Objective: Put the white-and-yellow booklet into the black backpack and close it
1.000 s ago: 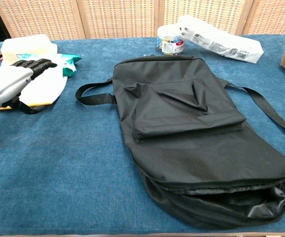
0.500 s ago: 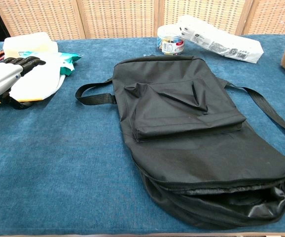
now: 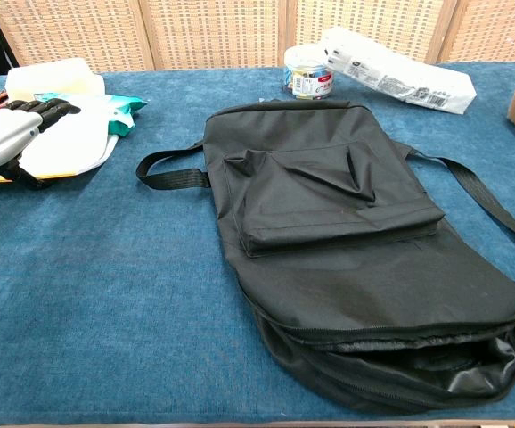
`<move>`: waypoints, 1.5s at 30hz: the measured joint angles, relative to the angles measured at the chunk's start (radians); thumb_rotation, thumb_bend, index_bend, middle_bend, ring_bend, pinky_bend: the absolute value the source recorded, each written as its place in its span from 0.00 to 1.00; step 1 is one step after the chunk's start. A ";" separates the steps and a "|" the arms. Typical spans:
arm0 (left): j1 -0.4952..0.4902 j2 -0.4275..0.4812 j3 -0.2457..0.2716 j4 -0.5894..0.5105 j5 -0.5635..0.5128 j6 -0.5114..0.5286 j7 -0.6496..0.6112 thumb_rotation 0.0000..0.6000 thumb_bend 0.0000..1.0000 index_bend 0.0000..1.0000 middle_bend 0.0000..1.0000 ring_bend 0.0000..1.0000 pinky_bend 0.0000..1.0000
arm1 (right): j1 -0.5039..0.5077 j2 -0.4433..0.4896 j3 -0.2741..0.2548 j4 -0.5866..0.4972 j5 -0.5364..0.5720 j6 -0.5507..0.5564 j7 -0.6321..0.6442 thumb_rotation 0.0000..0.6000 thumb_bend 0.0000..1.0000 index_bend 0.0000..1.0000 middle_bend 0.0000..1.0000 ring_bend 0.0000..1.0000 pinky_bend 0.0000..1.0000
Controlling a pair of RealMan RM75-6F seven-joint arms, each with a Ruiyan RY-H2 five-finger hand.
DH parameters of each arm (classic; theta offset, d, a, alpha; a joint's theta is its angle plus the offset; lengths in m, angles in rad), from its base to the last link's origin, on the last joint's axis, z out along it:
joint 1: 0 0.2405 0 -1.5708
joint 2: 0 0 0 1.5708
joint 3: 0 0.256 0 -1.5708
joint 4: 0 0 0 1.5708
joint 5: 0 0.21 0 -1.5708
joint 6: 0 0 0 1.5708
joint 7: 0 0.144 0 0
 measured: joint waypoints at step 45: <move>-0.008 0.194 0.012 -0.175 0.106 0.312 -0.116 1.00 0.55 0.82 0.71 0.59 0.65 | 0.080 0.115 -0.055 -0.050 -0.082 -0.173 0.178 1.00 0.00 0.00 0.00 0.00 0.00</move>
